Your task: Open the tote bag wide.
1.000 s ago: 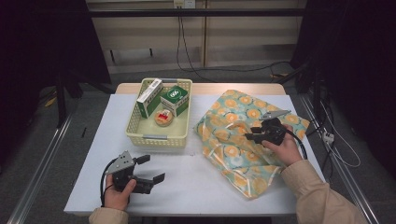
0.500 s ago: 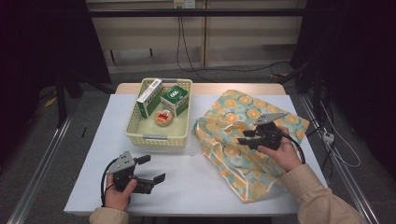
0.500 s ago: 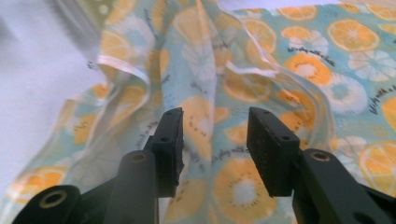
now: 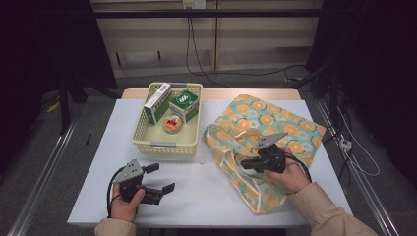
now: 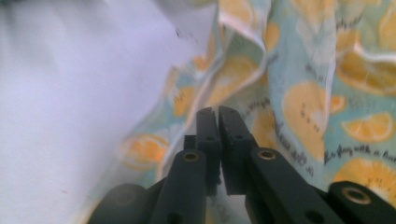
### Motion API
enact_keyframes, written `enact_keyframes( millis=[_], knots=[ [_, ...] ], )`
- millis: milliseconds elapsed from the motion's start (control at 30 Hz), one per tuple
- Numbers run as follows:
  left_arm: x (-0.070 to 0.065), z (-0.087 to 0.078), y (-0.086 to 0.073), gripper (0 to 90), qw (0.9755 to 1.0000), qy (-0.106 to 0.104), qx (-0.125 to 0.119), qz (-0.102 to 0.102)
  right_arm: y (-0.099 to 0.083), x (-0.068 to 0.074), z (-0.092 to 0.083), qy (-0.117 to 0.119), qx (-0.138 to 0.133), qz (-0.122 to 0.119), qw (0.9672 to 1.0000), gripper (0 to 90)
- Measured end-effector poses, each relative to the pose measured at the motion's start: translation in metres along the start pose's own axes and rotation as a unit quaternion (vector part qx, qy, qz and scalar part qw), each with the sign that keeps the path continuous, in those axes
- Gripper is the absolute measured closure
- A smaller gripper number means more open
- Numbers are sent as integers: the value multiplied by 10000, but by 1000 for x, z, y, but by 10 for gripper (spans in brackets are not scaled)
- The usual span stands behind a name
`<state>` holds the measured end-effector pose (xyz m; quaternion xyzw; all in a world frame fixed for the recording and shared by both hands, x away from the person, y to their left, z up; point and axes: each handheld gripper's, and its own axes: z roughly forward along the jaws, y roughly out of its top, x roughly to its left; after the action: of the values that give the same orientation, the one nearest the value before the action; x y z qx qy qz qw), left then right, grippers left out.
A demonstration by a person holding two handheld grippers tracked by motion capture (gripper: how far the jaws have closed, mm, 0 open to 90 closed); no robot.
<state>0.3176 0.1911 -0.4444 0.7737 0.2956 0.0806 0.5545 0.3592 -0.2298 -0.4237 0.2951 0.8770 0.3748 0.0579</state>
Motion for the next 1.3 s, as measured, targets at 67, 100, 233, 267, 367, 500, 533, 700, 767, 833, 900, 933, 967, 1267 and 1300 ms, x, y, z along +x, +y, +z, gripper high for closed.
enact_keyframes(
  millis=[67, 100, 233, 267, 367, 500, 533, 700, 767, 833, 900, 933, 967, 1267, 1300],
  knots=[
    [0, 0, 0, 47, 10000, -13, -15, -2, -6, -8, 5, -169, 135, 86, 9997, 831],
    [0, 0, 0, 47, 10000, -14, -21, -6, -8, -13, 5, -262, 121, 174, 9994, 811],
    [0, 1, 0, 47, 10000, -2, -19, -37, -16, -32, 3, -807, 93, 273, 9963, 656],
    [0, 1, 0, 47, 10000, -36, -33, -31, -18, -37, 3, -893, 78, 288, 9956, 626],
    [-1, 2, 1, 47, 10000, -35, -16, -11, -26, -51, 3, -1122, 15, 429, 9928, 523],
    [-1, 3, 0, 47, 10000, -35, -10, -34, -32, -60, 5, -1221, -62, 624, 9905, 410],
    [-1, 3, 1, 47, 10000, -40, -14, -31, -32, -60, 5, -1278, -65, 620, 9898, 412],
    [-4, 6, 2, 47, 10000, -89, -11, -8, -34, -67, 6, -1276, -171, 616, 9898, 506],
    [-5, 9, 4, 47, 9999, -111, 7, 14, -33, -67, 5, -1291, -151, 651, 9894, 572],
    [-7, 12, 6, 47, 9999, -135, -19, -1, -32, -68, 5, -1325, -129, 642, 9890, 676],
    [-10, 14, 8, 46, 9999, -134, 5, 22, -30, -69, 5, -1369, -107, 629, 9885, 787],
    [-11, 16, 10, 46, 9999, -127, 26, 65, -30, -69, 4, -1408, -79, 644, 9879, 842],
    [-13, 18, 12, 46, 9999, -151, 4, 67, -30, -69, 4, -1394, -74, 693, 9878, 885],
    [-32, 52, 37, 52, 9998, -158, 59, 44, -17, -61, 3, -1184, -37, 915, 9887, 900],
    [-35, 57, 39, 54, 9998, -172, 107, 80, -15, -59, 3, -1149, -47, 906, 9892, 900]
  ],
)
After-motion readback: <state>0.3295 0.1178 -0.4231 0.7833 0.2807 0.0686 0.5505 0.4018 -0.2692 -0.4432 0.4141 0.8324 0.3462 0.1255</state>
